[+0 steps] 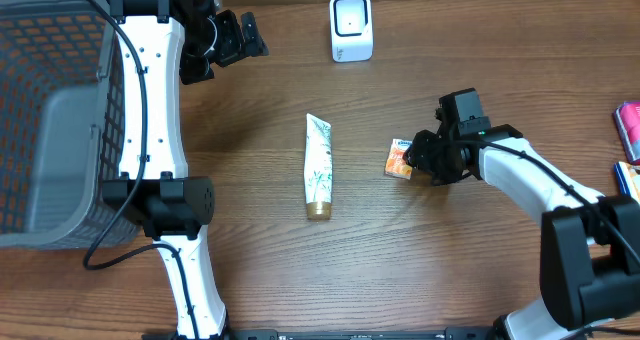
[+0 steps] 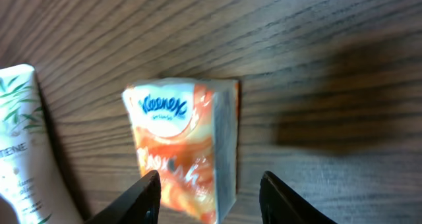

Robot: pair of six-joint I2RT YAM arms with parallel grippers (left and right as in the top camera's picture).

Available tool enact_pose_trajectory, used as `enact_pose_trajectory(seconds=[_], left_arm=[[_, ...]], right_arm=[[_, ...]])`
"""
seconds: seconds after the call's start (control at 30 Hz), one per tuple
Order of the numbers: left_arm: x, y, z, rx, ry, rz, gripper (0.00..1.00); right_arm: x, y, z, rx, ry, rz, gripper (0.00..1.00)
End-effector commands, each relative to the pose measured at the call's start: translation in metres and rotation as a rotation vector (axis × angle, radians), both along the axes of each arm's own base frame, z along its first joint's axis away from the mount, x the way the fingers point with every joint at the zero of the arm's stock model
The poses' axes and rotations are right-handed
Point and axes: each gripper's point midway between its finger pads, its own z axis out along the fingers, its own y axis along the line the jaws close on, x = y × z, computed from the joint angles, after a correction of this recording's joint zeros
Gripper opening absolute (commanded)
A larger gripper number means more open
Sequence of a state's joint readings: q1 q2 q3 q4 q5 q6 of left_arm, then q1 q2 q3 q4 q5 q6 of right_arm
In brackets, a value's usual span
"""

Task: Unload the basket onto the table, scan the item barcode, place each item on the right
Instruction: 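Lift the Kleenex packet with the right gripper toward the scanner, then hold the packet at the scanner, then carry it to the right edge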

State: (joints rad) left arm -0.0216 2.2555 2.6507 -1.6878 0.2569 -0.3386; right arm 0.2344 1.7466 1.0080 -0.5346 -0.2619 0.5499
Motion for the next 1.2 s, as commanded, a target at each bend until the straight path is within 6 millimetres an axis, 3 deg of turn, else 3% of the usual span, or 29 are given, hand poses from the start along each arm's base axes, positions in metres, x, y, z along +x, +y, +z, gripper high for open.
enact_pose_trajectory(seconds=[0.0,0.13,0.23,0.33,0.37,0.43,0.5,0.53,0.57,0.6,0.77,0.87,1.0,1.17], left_arm=[[-0.001,0.001,0.006,0.001,-0.015,0.008,1.00],[-0.001,0.001,0.006,0.001,-0.015,0.008,0.99],[-0.001,0.001,0.006,0.001,-0.014,0.008,0.99],[-0.001,0.001,0.006,0.001,-0.015,0.008,0.99],[-0.001,0.001,0.006,0.001,-0.014,0.008,0.99],[-0.001,0.001,0.006,0.001,-0.014,0.008,0.99],[-0.001,0.001,0.006,0.001,-0.015,0.008,1.00],[-0.001,0.001,0.006,0.001,-0.015,0.008,1.00],[-0.001,0.001,0.006,0.001,-0.015,0.008,1.00],[-0.001,0.001,0.006,0.001,-0.015,0.008,1.00],[-0.001,0.001,0.006,0.001,-0.015,0.008,1.00],[-0.001,0.001,0.006,0.001,-0.014,0.008,1.00],[-0.001,0.001,0.006,0.001,-0.014,0.008,1.00],[-0.001,0.001,0.006,0.001,-0.014,0.008,1.00]], right_arm=[[-0.007,-0.003,-0.028,-0.025,0.069,-0.006,0.41],[-0.007,-0.001,-0.034,-0.014,0.084,-0.003,0.28],[-0.005,0.000,-0.031,-0.014,0.083,-0.003,0.05],[0.006,0.001,-0.017,-0.011,0.069,-0.005,0.04],[0.024,0.001,0.004,-0.006,0.029,-0.007,0.04],[0.043,0.003,0.024,-0.003,-0.031,0.011,0.04],[0.081,0.009,0.066,0.002,-0.179,0.054,0.04],[0.091,0.009,0.077,-0.002,-0.219,0.048,0.04],[0.113,0.008,0.100,-0.015,-0.311,0.029,0.04],[0.120,0.008,0.107,-0.018,-0.344,0.022,0.04],[0.185,0.012,0.190,0.104,-0.667,-0.157,0.04],[0.205,0.001,0.212,0.064,-0.802,-0.239,0.04],[0.223,-0.016,0.215,-0.124,-0.919,-0.299,0.04],[0.249,-0.012,0.190,-0.544,-0.944,-0.074,0.04]])
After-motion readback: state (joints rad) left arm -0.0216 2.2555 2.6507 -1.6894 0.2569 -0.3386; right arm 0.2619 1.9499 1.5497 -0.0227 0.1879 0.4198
